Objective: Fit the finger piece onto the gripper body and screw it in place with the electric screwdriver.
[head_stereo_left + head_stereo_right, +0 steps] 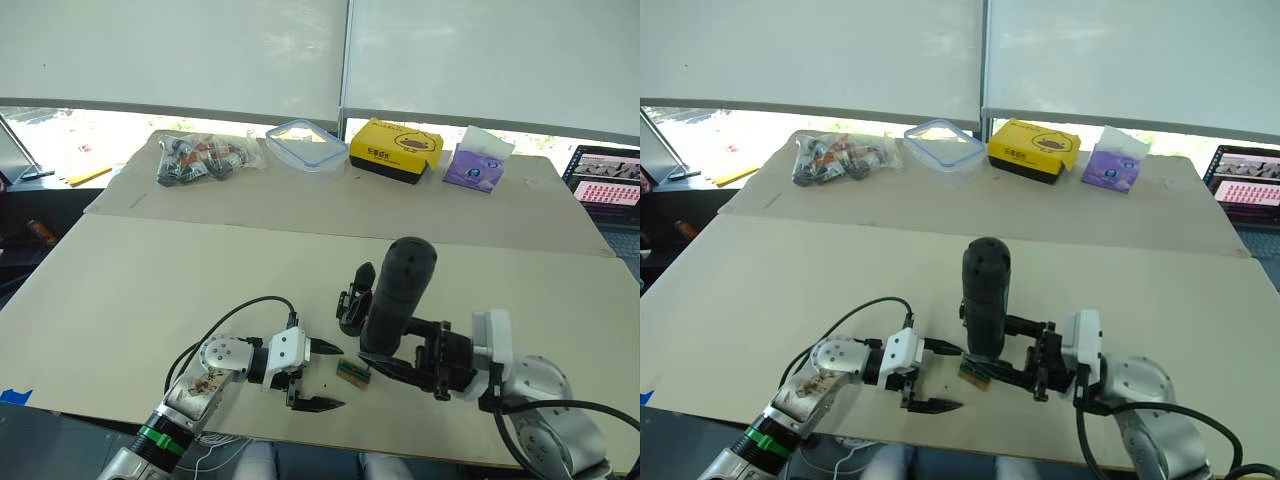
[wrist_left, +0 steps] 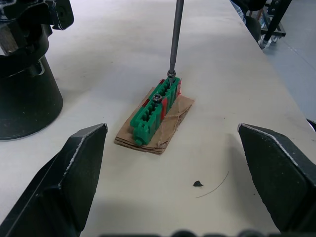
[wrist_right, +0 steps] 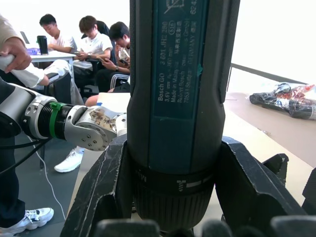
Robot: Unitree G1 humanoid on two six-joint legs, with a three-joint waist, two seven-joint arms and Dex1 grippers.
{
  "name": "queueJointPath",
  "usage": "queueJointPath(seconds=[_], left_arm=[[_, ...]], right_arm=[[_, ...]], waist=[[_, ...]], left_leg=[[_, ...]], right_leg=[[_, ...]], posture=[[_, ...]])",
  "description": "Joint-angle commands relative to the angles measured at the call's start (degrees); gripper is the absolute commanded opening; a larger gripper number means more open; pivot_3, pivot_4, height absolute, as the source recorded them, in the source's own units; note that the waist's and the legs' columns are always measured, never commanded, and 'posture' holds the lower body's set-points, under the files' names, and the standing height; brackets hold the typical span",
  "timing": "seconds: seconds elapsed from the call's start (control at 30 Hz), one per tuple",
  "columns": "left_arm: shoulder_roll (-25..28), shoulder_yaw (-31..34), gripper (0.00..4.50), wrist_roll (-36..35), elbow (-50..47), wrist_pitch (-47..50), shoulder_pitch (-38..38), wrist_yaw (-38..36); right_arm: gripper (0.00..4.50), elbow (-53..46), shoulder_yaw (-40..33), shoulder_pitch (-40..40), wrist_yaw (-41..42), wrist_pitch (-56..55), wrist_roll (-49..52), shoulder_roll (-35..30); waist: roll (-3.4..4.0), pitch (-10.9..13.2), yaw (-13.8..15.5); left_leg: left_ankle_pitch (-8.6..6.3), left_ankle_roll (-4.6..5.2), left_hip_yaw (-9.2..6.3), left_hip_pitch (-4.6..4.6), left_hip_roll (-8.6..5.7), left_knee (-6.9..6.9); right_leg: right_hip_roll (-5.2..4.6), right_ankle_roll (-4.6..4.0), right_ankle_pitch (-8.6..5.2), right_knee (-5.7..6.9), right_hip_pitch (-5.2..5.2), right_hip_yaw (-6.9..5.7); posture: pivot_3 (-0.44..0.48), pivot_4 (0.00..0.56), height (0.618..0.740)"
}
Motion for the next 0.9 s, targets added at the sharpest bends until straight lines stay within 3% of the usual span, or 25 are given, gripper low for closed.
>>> queueJointPath(seconds=[0.03, 0.53, 0.9], left_arm=[[0.6, 1.5, 4.50, -0.7, 1.1, 1.1, 0.6, 0.4], [5.5, 15.4, 4.50, -18.8, -4.5, 3.8, 1.7, -8.8], [0.9, 19.1, 4.50, -23.8, -7.3, 12.0, -4.1, 0.0]], right_arm=[[1.91, -3.8, -2.7, -1.5, -0.4, -0.2, 3.0, -1.0], [1.91, -8.6, -12.3, -8.3, -7.6, 9.1, 16.4, -7.2], [1.91, -3.2, -17.3, -15.6, -11.2, 13.1, 20.0, -9.7]], waist=[[0.00, 0.0, 0.0], [-0.06, 0.0, 0.0], [-0.12, 0.1, 0.1]], left_leg=[[0.00, 0.00, 0.00, 0.00, 0.00, 0.00], [0.00, 0.00, 0.01, -0.05, 0.00, -0.07], [0.01, 0.01, 0.00, -0.05, 0.00, -0.05]], right_leg=[[0.00, 0.00, 0.00, 0.00, 0.00, 0.00], [-0.02, -0.01, -0.01, -0.02, -0.06, 0.00], [-0.02, -0.01, -0.01, -0.04, -0.03, -0.01]], posture=[[0.000, 0.150, 0.740], [0.000, 0.150, 0.740], [0.000, 0.150, 0.740]])
